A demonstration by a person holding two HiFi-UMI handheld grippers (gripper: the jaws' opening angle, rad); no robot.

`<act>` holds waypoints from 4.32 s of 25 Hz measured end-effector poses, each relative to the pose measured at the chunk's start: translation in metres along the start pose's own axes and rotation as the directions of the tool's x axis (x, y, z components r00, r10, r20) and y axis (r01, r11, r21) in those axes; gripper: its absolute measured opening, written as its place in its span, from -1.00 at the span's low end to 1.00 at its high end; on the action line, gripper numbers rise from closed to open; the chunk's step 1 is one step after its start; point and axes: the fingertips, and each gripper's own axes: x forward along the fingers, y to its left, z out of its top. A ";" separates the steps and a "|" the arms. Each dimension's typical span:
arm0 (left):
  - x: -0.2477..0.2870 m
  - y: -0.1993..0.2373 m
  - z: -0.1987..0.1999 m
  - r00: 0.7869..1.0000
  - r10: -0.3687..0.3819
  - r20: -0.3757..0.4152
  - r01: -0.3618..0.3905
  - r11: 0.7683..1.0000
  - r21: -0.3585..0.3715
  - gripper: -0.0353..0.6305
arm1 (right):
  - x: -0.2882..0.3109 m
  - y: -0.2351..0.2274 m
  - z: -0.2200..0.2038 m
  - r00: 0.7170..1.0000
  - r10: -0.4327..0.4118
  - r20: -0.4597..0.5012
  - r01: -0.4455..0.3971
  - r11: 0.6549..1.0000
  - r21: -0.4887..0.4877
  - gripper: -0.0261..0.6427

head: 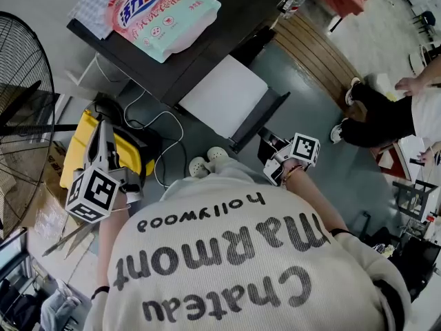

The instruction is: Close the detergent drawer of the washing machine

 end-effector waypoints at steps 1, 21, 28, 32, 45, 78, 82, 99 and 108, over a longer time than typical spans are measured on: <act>0.000 0.000 0.001 1.000 0.001 0.002 -0.001 1.000 0.000 -0.87 | 0.001 0.001 0.000 1.000 0.001 -0.003 -0.001 1.000 -0.002 -0.72; 0.003 0.010 0.006 1.000 0.028 0.012 -0.028 1.000 -0.008 -0.87 | 0.024 0.009 0.002 0.999 0.011 -0.039 -0.011 1.000 -0.008 -0.72; 0.001 0.011 0.007 0.999 0.041 0.018 -0.041 0.999 -0.010 -0.87 | 0.033 0.016 0.002 0.998 0.025 -0.058 -0.026 1.000 -0.014 -0.72; -0.003 0.014 0.010 0.998 0.055 0.028 -0.054 0.998 -0.009 -0.87 | 0.045 0.023 0.003 0.996 0.037 -0.079 -0.040 0.999 -0.025 -0.72; -0.025 0.035 0.017 0.989 0.132 0.060 -0.130 0.991 -0.034 -0.87 | 0.084 0.049 0.004 0.987 0.083 -0.140 -0.090 0.995 -0.043 -0.75; -0.082 0.058 0.011 0.963 0.250 0.106 -0.244 0.968 -0.067 -0.87 | 0.128 0.098 0.015 0.980 0.147 -0.138 -0.163 0.980 -0.116 -0.84; -0.088 0.063 0.010 0.959 0.262 0.108 -0.255 0.964 -0.073 -0.87 | 0.133 0.103 0.016 0.976 0.173 -0.134 -0.189 0.975 -0.117 -0.84; -0.028 0.024 0.001 0.996 -0.065 -0.063 0.063 0.998 -0.028 -0.87 | 0.103 0.139 0.044 0.969 0.161 0.187 -0.143 0.984 -0.103 -0.84; -0.001 -0.038 -0.002 0.973 -0.218 -0.074 0.223 0.973 0.065 -0.87 | 0.004 0.238 0.058 0.904 0.238 0.356 -0.004 0.837 -0.548 -0.84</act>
